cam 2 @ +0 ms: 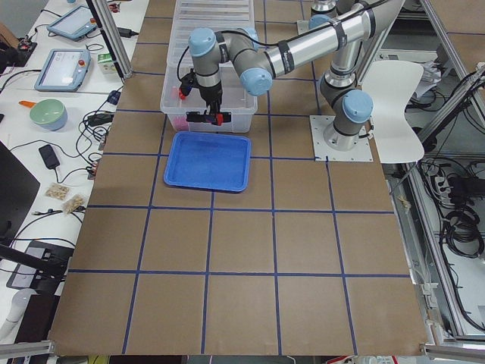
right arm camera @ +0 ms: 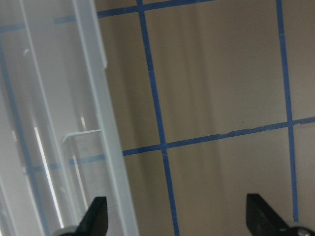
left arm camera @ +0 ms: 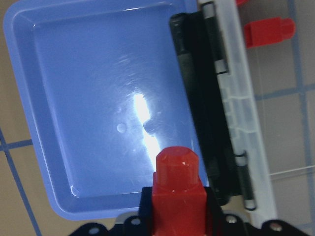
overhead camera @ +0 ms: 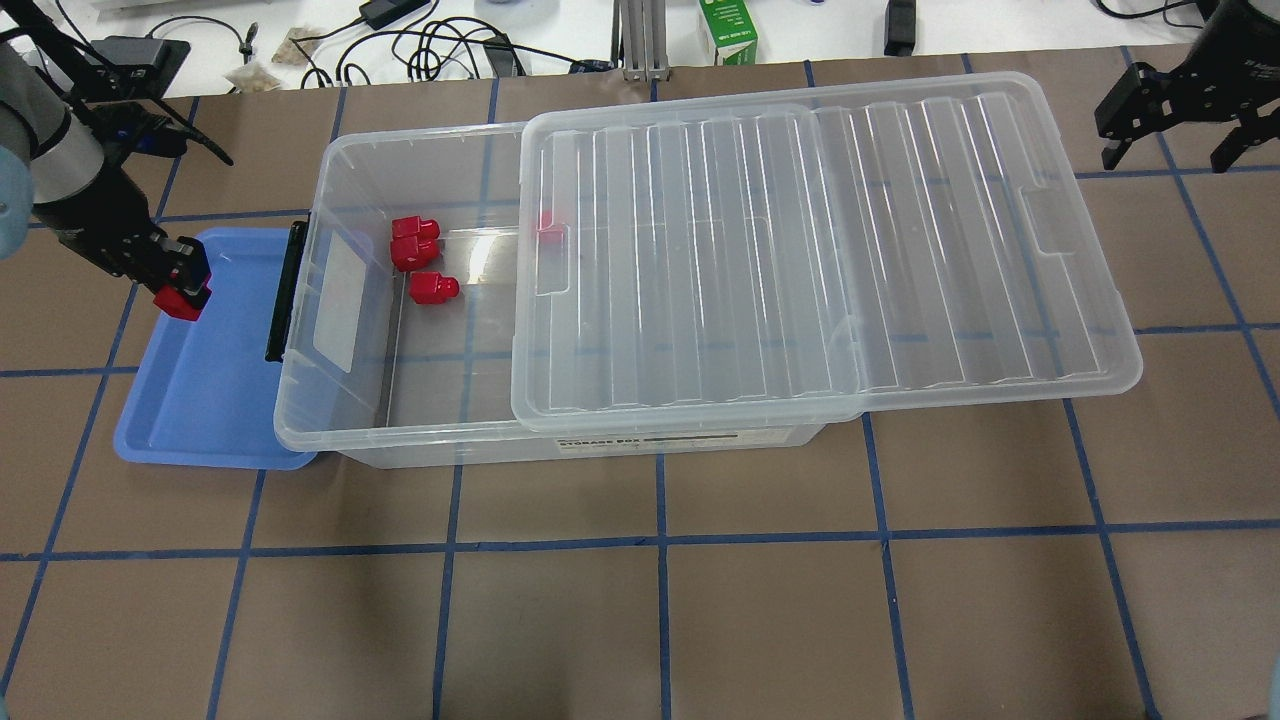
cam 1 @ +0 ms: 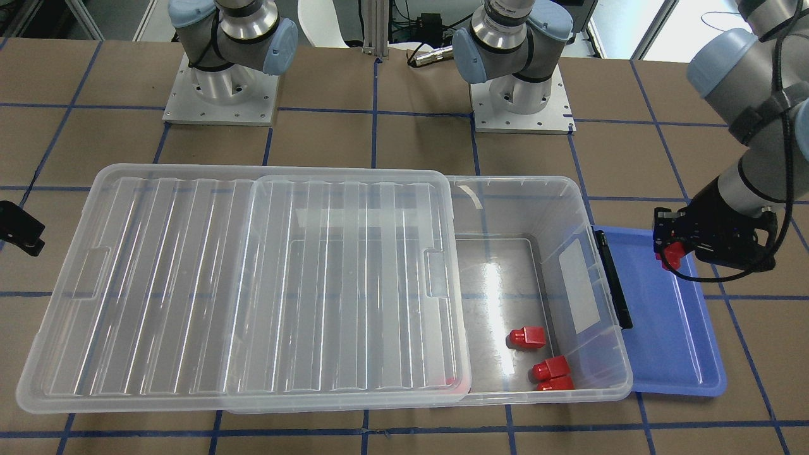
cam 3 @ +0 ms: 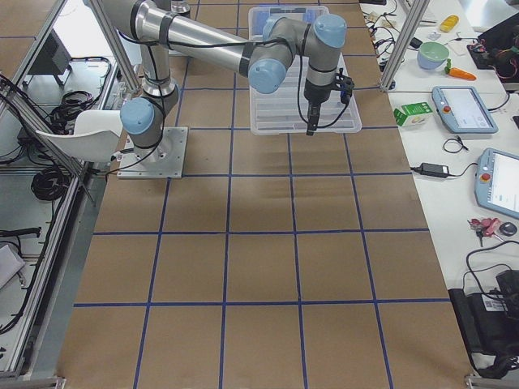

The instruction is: Place red block in blue tray from box

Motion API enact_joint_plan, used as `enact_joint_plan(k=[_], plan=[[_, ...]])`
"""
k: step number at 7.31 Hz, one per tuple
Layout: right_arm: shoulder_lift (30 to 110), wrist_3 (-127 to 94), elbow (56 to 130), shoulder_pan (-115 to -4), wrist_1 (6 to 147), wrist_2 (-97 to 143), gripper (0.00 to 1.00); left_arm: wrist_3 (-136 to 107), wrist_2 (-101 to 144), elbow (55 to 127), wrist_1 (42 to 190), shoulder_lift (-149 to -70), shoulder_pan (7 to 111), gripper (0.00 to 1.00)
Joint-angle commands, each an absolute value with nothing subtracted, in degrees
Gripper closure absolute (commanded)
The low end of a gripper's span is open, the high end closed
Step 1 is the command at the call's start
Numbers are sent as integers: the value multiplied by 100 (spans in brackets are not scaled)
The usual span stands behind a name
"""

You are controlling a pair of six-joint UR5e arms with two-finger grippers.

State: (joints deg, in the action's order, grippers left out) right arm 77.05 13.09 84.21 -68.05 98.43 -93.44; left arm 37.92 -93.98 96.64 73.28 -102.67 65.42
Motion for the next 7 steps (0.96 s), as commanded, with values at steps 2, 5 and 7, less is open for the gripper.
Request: enact_joint_plan(k=[2, 5, 7], plan=[[7445, 1714, 8507, -6390, 9888, -9308, 0, 4034, -9404, 10123, 5973, -11028, 6179, 88], [7208, 1714, 8604, -6460, 9861, -9281, 0, 3955, -9404, 10301, 5581, -11381, 6179, 87], [7207, 1714, 8648, -6678, 9853, -9255, 0, 3894, -9404, 10257, 5572, -11531, 6170, 47]])
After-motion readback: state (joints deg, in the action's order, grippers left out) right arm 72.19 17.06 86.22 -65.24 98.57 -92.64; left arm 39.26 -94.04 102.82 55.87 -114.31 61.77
